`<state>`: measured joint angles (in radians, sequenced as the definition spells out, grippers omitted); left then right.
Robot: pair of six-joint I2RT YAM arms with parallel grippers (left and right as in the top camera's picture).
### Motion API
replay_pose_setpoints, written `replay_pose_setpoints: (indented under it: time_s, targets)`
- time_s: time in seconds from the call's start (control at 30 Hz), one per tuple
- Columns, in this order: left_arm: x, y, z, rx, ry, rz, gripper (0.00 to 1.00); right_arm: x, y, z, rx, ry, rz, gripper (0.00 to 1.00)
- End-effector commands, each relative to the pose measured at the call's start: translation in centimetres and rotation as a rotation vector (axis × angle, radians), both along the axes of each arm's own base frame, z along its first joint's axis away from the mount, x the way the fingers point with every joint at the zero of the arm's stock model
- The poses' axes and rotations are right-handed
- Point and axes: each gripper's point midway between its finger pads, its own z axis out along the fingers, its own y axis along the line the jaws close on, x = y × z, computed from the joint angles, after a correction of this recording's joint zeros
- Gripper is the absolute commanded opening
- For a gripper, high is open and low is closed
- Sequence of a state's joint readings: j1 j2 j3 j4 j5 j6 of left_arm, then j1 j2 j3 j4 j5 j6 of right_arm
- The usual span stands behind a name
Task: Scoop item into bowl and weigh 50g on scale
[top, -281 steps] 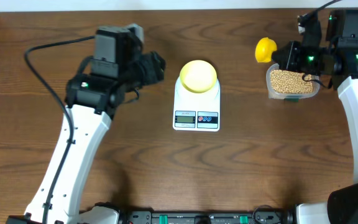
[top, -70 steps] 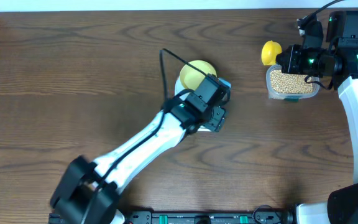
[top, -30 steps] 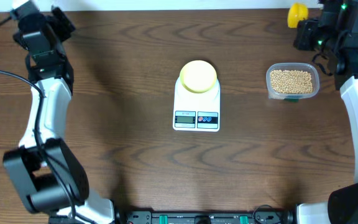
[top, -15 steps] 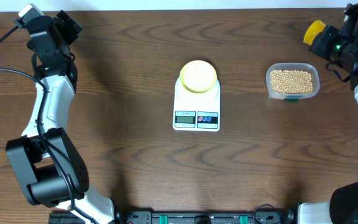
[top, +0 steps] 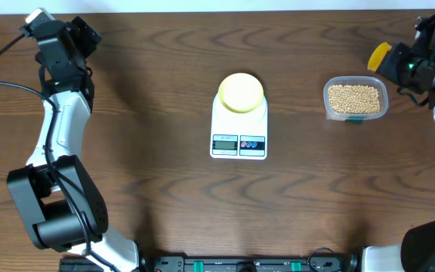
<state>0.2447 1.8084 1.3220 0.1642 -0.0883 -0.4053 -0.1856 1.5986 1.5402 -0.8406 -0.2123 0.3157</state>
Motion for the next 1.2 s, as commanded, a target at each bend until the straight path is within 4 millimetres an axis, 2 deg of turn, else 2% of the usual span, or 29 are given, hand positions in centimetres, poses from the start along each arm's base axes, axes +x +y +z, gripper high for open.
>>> replay_pose_setpoints:
  time_s: [0.0,0.07,0.13,0.23,0.27,0.3,0.4,0.43,0.5,0.53,0.57,0.67,0.77,0.83,0.87,0.9,0.93,0.97,1.0,1.07,1.17]
  targets:
    - [-0.2,-2.0,-1.6,-0.081,0.057,-0.043,0.94,-0.4,0.2,0.3,-0.092,-0.002,0.120,0.01]
    - [-1.4,-4.9,-4.4,-0.154,0.182,-0.133,0.94,-0.7,0.2,0.0,-0.122,0.011,0.154,0.01]
    - [-2.3,-8.0,-5.9,-0.213,0.265,-0.222,0.95,-0.8,0.2,0.0,-0.135,0.012,0.172,0.01]
    - [-4.4,-13.7,-7.2,-0.302,0.380,-0.374,0.94,-0.6,0.2,0.1,-0.141,0.000,0.178,0.01]
    - [-5.1,-14.7,-7.5,-0.316,0.410,-0.395,0.94,-0.6,0.3,0.2,-0.142,-0.003,0.187,0.01]
    - [-7.1,-17.4,-8.1,-0.326,0.498,-0.443,0.94,-0.6,0.4,0.1,-0.144,-0.002,0.203,0.01]
    - [-9.9,-21.3,-8.3,-0.259,0.605,-0.570,0.95,-0.9,0.6,-0.1,-0.145,0.009,0.217,0.01]
    - [-11.3,-23.4,-7.9,-0.203,0.638,-0.660,0.94,-1.0,0.6,-0.2,-0.146,0.015,0.223,0.01]
    - [-13.4,-26.3,-5.9,-0.107,0.643,-0.742,0.95,-1.0,1.0,-0.1,-0.130,0.007,0.239,0.01]
    - [-13.8,-26.8,-5.0,-0.076,0.627,-0.745,0.94,-1.0,1.1,-0.1,-0.127,0.005,0.242,0.01]
    - [-14.4,-27.6,-3.0,-0.028,0.579,-0.756,0.94,-1.0,1.2,0.0,-0.122,0.005,0.245,0.01]
    - [-16.1,-29.7,0.0,-0.035,0.507,-0.821,0.94,-1.0,1.2,-0.1,-0.122,0.005,0.245,0.01]
    - [-17.5,-31.7,1.0,-0.131,0.494,-0.826,0.94,-1.0,1.2,-0.1,-0.122,0.006,0.245,0.01]
    - [-18.3,-33.4,0.6,-0.144,0.514,-0.855,0.95,-1.1,1.2,-0.1,-0.122,0.008,0.245,0.01]
    - [-18.6,-33.9,0.4,-0.139,0.525,-0.868,0.90,-1.1,1.2,-0.1,-0.121,0.009,0.245,0.01]
    - [-19.0,-34.5,-0.2,-0.128,0.547,-0.882,0.74,-1.1,1.2,-0.2,-0.120,0.012,0.245,0.01]
    - [-19.3,-34.8,-0.7,-0.114,0.568,-0.884,0.52,-1.2,1.2,-0.2,-0.120,0.013,0.246,0.01]
    - [-19.8,-35.1,-1.5,-0.093,0.601,-0.888,0.23,-1.2,1.2,-0.2,-0.119,0.015,0.245,0.01]
    - [-20.3,-35.2,-2.7,-0.060,0.649,-0.877,0.10,-1.2,1.2,-0.2,-0.119,0.015,0.245,0.01]
    - [-21.2,-35.2,-4.7,0.001,0.734,-0.860,0.08,-1.2,1.2,-0.2,-0.120,0.015,0.245,0.01]
    - [-21.9,-37.0,-6.8,0.092,0.788,-0.952,0.08,-1.2,1.2,-0.2,-0.119,0.016,0.245,0.01]
